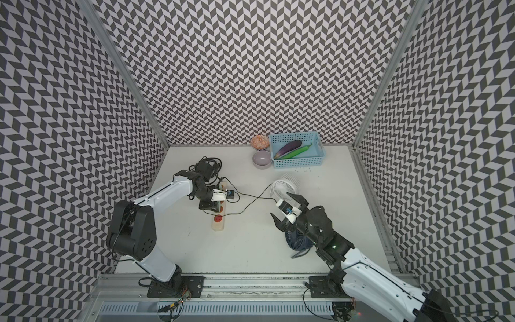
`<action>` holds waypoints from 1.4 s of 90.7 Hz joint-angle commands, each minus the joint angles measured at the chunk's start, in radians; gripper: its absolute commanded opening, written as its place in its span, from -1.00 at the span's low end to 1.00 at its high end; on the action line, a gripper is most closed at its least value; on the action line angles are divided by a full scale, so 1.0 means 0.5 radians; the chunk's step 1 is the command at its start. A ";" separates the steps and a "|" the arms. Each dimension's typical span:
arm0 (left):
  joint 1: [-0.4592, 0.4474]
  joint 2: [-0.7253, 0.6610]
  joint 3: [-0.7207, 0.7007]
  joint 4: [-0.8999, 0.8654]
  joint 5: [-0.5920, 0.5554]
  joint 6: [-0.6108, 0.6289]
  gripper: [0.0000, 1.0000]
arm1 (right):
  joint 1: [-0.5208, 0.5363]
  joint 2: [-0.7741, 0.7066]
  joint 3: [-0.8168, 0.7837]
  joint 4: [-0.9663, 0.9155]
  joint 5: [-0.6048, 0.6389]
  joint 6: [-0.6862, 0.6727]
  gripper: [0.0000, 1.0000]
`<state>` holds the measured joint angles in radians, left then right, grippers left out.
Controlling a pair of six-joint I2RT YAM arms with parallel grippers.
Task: Plug the desk fan into the power strip
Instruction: Insert the plug into the socket.
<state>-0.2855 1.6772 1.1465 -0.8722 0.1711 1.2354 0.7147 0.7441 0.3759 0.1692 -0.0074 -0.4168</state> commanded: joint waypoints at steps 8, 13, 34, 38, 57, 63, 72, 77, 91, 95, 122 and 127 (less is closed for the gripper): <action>-0.036 0.183 -0.329 0.211 0.001 -0.019 -1.00 | -0.017 -0.041 -0.019 0.132 0.023 0.026 0.99; -0.036 0.191 -0.322 0.233 0.010 -0.018 -1.00 | -0.018 -0.036 -0.019 0.131 0.024 0.025 0.99; -0.043 0.190 -0.214 0.273 0.037 -0.041 -0.98 | -0.022 -0.048 -0.009 0.117 0.042 0.026 0.99; -0.043 0.176 -0.187 0.259 0.043 -0.038 -0.92 | -0.026 -0.054 -0.009 0.116 0.045 0.027 0.99; -0.043 0.099 -0.041 0.195 0.043 -0.032 -0.32 | -0.033 -0.054 0.004 0.098 0.039 0.025 0.99; -0.043 0.057 -0.004 0.177 0.047 -0.025 -0.16 | -0.033 -0.062 0.010 0.088 0.045 0.022 0.99; -0.043 -0.022 0.051 0.157 0.064 -0.017 0.02 | -0.035 -0.071 0.025 0.069 0.058 0.014 0.99; -0.043 -0.068 0.080 0.150 0.075 -0.013 0.11 | -0.039 -0.072 0.040 0.054 0.063 0.008 0.99; -0.043 -0.219 0.123 0.149 0.123 0.017 0.38 | -0.046 -0.052 0.122 -0.030 0.075 -0.003 0.99; -0.043 -0.261 0.135 0.161 0.137 0.012 0.41 | -0.048 -0.042 0.154 -0.056 0.077 -0.004 0.99; -0.029 -0.438 0.259 0.133 0.356 -0.127 0.65 | -0.068 0.022 0.323 -0.134 0.132 0.022 0.99; -0.018 -0.492 0.242 0.171 0.382 -0.160 0.74 | -0.080 0.042 0.347 -0.138 0.164 0.038 0.99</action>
<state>-0.3027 1.4822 1.2610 -0.8062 0.2893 1.2015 0.6884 0.7467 0.5125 0.0891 0.0364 -0.4175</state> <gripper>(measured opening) 0.842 0.993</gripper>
